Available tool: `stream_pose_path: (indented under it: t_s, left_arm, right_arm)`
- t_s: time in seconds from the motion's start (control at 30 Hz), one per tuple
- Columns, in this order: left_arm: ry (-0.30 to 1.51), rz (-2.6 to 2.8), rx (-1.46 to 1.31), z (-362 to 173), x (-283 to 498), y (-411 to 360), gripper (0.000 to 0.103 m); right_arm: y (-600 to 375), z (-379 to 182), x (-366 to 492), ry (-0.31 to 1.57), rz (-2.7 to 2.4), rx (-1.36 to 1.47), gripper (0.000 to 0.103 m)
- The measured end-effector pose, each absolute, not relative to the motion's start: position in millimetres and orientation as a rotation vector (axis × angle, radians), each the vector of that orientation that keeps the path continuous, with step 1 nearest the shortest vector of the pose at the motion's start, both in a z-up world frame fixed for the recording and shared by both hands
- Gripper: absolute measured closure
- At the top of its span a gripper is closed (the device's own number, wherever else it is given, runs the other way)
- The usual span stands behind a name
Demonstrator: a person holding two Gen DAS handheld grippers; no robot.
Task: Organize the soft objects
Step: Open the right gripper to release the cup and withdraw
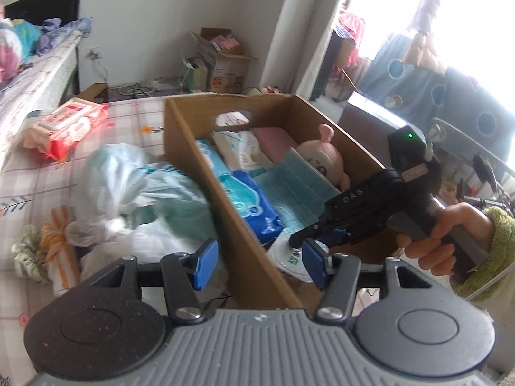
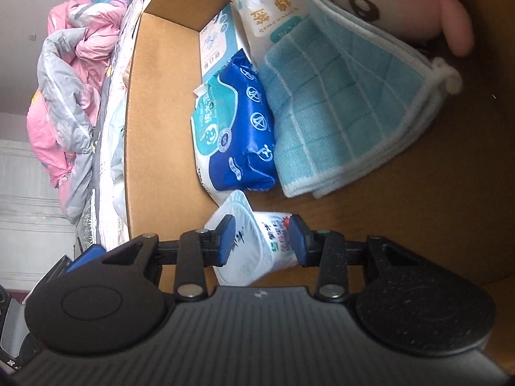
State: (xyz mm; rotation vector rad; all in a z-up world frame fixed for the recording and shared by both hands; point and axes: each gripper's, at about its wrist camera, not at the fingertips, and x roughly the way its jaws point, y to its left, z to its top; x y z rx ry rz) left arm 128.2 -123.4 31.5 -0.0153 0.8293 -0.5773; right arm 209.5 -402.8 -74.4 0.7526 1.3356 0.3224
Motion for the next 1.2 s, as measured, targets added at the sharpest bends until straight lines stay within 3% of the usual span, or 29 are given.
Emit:
stream_pose_path:
  t_s: [0.5,0.63,0.8,1.03,1.2]
  left_arm:
    - [0.814,-0.337,-0.163,19.9,113.0,-20.5,0.041]
    - [0.806,-0.294,-0.183,14.7,107.8,-0.5,0.039]
    - [0.795,-0.261,-0.190,9.9,103.6,16.6,0.039]
    - [0.757,-0.212,-0.173,3.1,111.4,26.7,0.039]
    - [0.737,-0.198,-0.159,-5.0,130.4,28.8,0.043]
  right_arm:
    - [-387.0,-80.8,206.9,1.400,0.416,0.771,0.063]
    - [-382.5,-73.6,202.2,1.406,0.382,0.735,0.046]
    - [-377.7,-36.0,199.4,1.296,0.329,0.622,0.033]
    - [-347.6,39.4,202.5,1.075,0.327,0.445,0.032]
    - [-281.6,67.2,222.1,1.027,0.524,0.409,0.033]
